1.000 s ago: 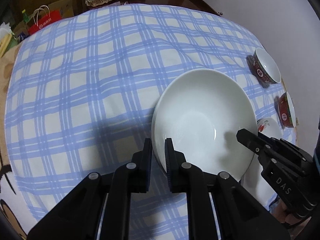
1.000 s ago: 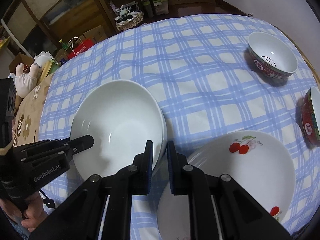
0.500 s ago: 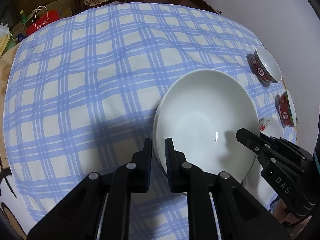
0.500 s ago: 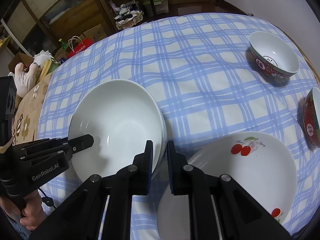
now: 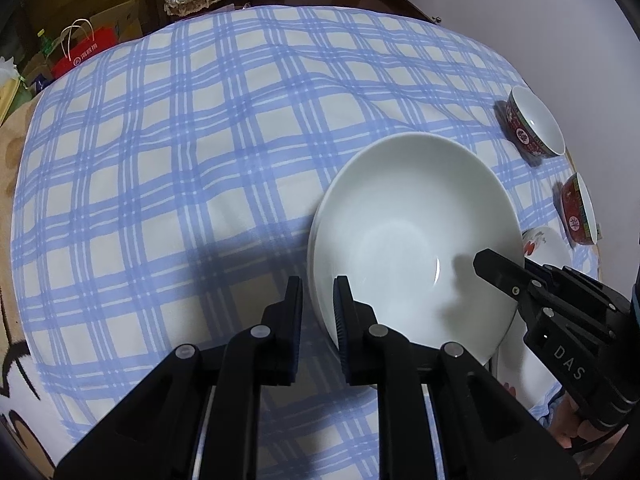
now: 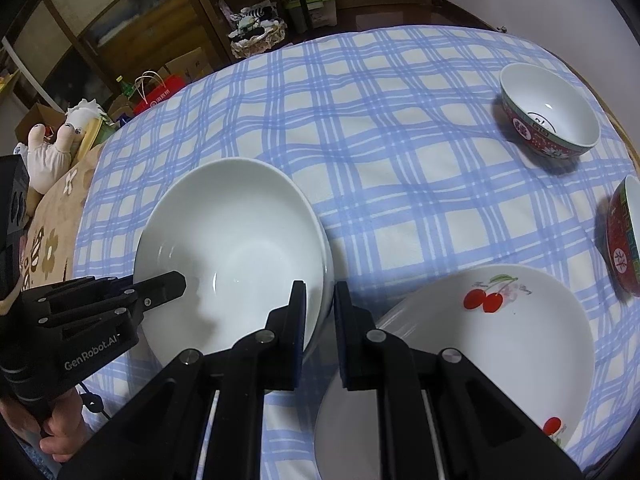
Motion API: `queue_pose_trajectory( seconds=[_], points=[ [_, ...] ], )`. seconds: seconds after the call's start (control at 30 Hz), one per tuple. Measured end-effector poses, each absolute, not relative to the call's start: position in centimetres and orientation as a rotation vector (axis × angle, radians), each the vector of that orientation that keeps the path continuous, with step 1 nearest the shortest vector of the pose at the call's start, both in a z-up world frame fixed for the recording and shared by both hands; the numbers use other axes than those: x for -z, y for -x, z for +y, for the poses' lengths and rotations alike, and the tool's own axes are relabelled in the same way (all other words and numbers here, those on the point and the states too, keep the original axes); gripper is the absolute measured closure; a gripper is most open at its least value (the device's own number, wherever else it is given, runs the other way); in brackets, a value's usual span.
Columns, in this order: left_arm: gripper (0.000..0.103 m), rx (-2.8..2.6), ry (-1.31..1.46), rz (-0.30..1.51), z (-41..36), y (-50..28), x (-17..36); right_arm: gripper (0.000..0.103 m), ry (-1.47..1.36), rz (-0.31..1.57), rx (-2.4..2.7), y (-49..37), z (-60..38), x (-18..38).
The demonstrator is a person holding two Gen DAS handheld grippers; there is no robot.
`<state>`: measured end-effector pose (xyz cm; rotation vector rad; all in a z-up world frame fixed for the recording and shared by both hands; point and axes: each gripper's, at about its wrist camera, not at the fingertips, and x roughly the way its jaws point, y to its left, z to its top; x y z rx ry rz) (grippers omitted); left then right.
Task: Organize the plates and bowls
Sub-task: 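Lower the white bowl onto the cloth and open both tools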
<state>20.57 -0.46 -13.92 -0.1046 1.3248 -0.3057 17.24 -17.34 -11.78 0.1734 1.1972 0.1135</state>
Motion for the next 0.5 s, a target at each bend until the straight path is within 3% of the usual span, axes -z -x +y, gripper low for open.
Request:
queue_pose_trajectory(
  seconds=[0.5],
  points=[
    [0.085, 0.343, 0.075, 1.28, -0.8, -19.8, 11.8, 0.088, -0.189, 1.162, -0.094, -17.3, -18.1, 10.0]
  ],
)
